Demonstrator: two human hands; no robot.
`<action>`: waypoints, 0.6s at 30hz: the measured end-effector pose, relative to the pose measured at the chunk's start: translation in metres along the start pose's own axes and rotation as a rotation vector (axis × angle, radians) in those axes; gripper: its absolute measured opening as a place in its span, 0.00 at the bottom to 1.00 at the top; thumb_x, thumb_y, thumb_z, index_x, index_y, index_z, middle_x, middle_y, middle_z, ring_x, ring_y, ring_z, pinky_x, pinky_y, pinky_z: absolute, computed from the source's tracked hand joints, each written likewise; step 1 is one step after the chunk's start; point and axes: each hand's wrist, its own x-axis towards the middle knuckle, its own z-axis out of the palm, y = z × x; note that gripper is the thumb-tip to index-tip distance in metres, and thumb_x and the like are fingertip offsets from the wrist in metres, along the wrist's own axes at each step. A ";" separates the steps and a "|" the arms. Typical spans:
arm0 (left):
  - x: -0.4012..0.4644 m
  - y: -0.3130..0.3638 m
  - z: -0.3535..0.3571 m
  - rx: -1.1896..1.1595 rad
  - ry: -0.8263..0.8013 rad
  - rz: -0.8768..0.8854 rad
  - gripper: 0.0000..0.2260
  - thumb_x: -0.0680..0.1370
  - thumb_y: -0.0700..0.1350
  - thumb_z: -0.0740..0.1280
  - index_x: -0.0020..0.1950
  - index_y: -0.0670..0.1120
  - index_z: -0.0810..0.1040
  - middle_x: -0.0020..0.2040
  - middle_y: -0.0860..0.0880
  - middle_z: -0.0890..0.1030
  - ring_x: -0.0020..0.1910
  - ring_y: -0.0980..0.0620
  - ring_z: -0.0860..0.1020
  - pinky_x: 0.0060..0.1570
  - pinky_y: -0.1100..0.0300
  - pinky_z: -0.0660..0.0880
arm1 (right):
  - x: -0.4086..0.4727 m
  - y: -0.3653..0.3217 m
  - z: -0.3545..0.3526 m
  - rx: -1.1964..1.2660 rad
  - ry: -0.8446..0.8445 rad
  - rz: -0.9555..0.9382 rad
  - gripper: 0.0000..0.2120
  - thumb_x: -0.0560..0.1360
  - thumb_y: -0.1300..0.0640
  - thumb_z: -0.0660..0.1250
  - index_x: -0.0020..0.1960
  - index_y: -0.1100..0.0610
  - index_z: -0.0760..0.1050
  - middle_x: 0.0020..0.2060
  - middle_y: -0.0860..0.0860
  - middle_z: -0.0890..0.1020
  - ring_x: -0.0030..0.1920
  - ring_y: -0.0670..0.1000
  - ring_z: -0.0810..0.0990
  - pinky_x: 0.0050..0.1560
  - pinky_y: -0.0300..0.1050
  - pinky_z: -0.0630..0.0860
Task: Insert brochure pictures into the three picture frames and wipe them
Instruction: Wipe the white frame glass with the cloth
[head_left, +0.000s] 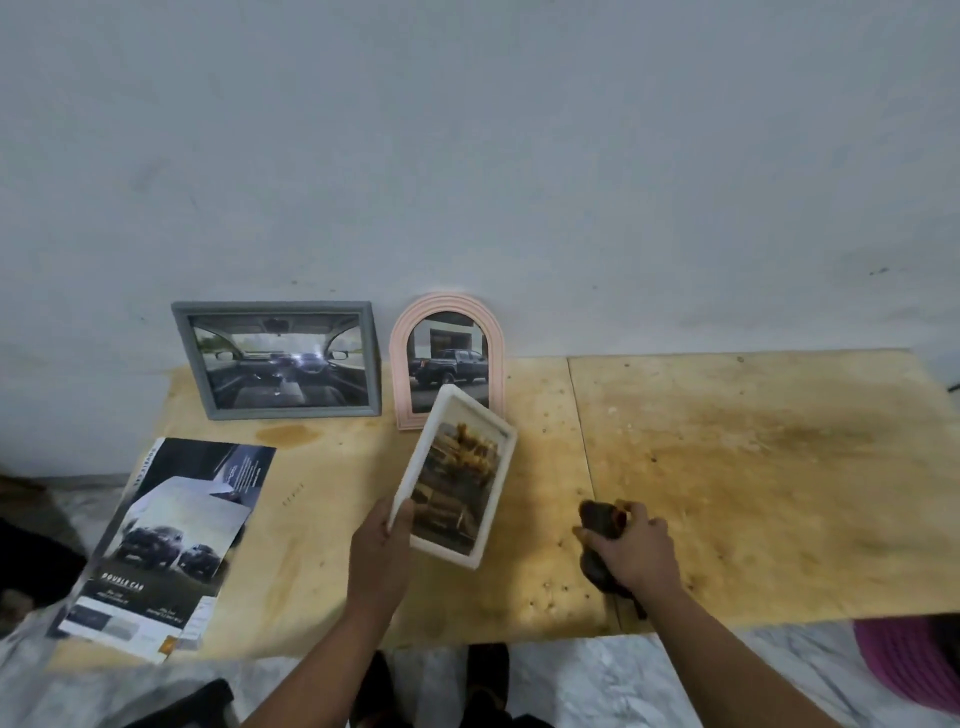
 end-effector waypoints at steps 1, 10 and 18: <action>-0.002 -0.002 0.004 -0.113 -0.012 -0.123 0.08 0.85 0.48 0.63 0.54 0.50 0.82 0.48 0.49 0.84 0.44 0.55 0.82 0.45 0.51 0.81 | -0.001 0.009 0.006 -0.074 -0.046 0.002 0.44 0.65 0.28 0.73 0.71 0.48 0.62 0.61 0.56 0.70 0.58 0.61 0.76 0.53 0.56 0.79; -0.007 -0.045 0.022 -0.417 -0.028 -0.617 0.08 0.84 0.45 0.66 0.58 0.44 0.82 0.55 0.40 0.84 0.56 0.40 0.81 0.56 0.45 0.80 | -0.011 0.005 -0.009 0.860 -0.219 0.226 0.12 0.79 0.65 0.58 0.60 0.64 0.75 0.43 0.62 0.82 0.43 0.62 0.79 0.47 0.55 0.76; -0.006 -0.054 0.028 -0.289 -0.123 -0.744 0.12 0.79 0.46 0.72 0.60 0.43 0.79 0.52 0.39 0.82 0.52 0.38 0.82 0.46 0.46 0.82 | -0.037 0.004 -0.034 1.609 -0.531 0.416 0.19 0.78 0.50 0.61 0.60 0.64 0.75 0.44 0.62 0.79 0.44 0.62 0.82 0.50 0.60 0.80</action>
